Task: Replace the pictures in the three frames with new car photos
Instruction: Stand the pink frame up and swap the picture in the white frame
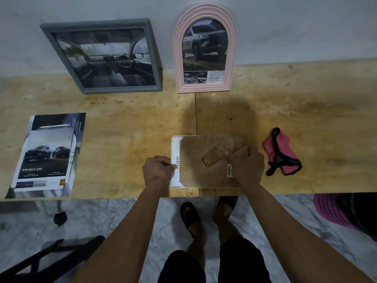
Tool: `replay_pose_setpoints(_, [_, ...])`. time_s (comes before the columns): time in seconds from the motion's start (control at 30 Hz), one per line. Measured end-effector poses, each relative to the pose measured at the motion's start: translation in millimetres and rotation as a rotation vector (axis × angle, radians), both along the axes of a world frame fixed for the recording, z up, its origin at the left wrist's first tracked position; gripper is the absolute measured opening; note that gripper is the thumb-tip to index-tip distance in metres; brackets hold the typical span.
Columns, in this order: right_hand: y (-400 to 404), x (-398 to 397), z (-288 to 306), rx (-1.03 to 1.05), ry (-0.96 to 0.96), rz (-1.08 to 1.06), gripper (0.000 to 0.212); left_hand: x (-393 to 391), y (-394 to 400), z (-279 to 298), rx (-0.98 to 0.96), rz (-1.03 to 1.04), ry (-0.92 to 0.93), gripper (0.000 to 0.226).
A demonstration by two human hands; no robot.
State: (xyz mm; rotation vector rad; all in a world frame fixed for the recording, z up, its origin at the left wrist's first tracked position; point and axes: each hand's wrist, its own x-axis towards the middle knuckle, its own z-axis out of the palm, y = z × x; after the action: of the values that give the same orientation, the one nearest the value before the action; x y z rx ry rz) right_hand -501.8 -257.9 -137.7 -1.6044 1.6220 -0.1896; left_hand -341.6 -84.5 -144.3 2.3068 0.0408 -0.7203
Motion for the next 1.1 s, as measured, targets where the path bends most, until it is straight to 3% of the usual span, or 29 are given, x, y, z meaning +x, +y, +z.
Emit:
replay_pose_setpoints(0.43, [18,17,-2,0.009,0.142,0.108,0.076,2,0,7,0.043,-0.060,0.038,0.007])
replay_pose_setpoints(0.57, [13,10,-1,-0.044,0.088,0.238,0.087,-4,-1,7,0.134,-0.265,-0.100,0.031])
replay_pose_setpoints(0.67, [14,0,-2,-0.192,0.074,0.506,0.087,-16,-12,17,0.211,-0.549,-0.168,0.081])
replay_pose_setpoints(0.73, [13,-5,-6,-0.236,0.096,0.676,0.084,-22,-20,22,0.283,-0.726,-0.174,0.097])
replay_pose_setpoints(0.83, [12,-7,-12,-0.246,0.190,0.798,0.085,-25,-28,23,0.395,-0.865,-0.200,0.103])
replay_pose_setpoints(1.1, [6,-8,-14,-0.226,0.284,0.877,0.089,-24,-35,20,0.429,-0.854,-0.177,0.109])
